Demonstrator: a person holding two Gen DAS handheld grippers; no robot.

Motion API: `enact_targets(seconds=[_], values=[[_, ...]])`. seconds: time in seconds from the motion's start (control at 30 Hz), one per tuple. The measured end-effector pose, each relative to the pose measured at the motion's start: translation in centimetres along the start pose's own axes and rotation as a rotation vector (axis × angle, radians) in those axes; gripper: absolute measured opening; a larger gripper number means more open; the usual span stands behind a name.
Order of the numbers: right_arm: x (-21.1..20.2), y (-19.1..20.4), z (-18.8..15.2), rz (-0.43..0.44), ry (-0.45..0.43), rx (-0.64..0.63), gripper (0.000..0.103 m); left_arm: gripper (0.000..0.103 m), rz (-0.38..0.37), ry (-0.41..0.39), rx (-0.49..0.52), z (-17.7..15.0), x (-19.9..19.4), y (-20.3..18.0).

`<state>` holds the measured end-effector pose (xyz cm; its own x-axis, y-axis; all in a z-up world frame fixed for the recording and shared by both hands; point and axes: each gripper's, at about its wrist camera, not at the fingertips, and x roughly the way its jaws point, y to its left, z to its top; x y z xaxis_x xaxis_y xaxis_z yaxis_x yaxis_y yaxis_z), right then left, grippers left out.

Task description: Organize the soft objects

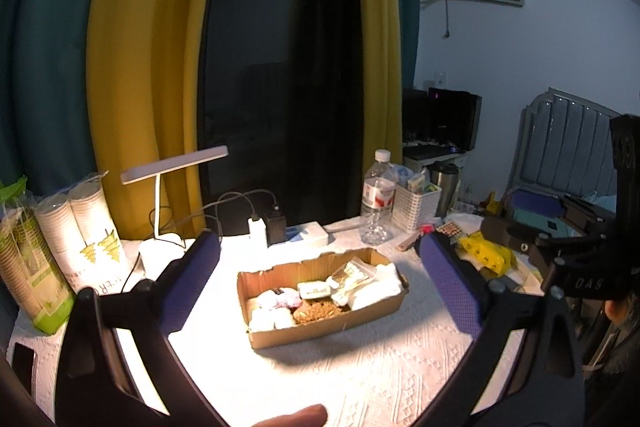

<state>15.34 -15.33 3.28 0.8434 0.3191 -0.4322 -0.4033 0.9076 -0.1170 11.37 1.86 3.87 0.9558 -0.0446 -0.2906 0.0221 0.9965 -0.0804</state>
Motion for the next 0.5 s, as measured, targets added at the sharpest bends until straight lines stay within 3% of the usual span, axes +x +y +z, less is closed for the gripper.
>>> enact_targets(seconds=[0.5], values=[[1.4, -0.9, 0.1, 0.006, 0.013, 0.002, 0.086, 0.101, 0.004, 0.02, -0.005, 0.2, 1.9, 0.2]])
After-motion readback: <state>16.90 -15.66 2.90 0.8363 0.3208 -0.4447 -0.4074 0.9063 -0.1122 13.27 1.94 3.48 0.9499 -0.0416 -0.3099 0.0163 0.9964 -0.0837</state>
